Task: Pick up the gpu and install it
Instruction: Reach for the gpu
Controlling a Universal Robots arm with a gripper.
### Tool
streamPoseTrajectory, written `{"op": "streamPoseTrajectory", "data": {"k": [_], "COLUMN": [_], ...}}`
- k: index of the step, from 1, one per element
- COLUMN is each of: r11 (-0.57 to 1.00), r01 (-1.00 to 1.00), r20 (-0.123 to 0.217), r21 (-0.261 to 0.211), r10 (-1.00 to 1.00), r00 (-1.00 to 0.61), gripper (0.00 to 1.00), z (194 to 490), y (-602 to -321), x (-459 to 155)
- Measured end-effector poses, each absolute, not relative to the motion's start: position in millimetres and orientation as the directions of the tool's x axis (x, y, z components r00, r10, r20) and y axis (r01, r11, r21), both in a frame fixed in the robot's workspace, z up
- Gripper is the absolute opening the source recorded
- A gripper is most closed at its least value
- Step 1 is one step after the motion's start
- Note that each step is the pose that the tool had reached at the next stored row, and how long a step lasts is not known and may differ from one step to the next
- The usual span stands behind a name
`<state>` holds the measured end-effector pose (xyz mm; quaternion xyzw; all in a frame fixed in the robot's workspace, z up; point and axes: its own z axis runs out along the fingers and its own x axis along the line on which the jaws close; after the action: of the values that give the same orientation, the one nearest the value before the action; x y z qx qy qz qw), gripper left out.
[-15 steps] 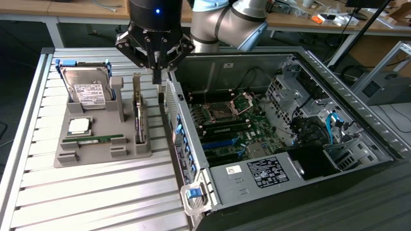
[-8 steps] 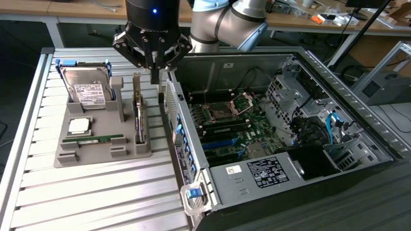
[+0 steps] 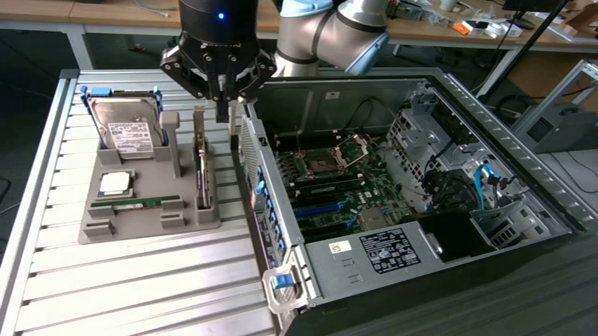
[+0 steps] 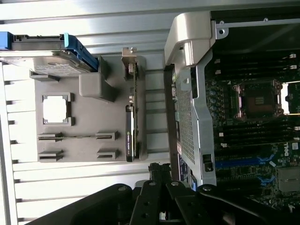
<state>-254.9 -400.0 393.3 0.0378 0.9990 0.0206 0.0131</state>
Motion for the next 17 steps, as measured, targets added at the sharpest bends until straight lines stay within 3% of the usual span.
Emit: {"op": "streamPoseTrajectory", "data": {"k": [17], "r11": [0.996], "r01": [0.075], "r20": [-0.025], "r21": [0.042], "r10": [0.076], "r00": [-0.997], "gripper": [0.11], "z": [393.3], "y": [-400.0], "x": [-269.6]}}
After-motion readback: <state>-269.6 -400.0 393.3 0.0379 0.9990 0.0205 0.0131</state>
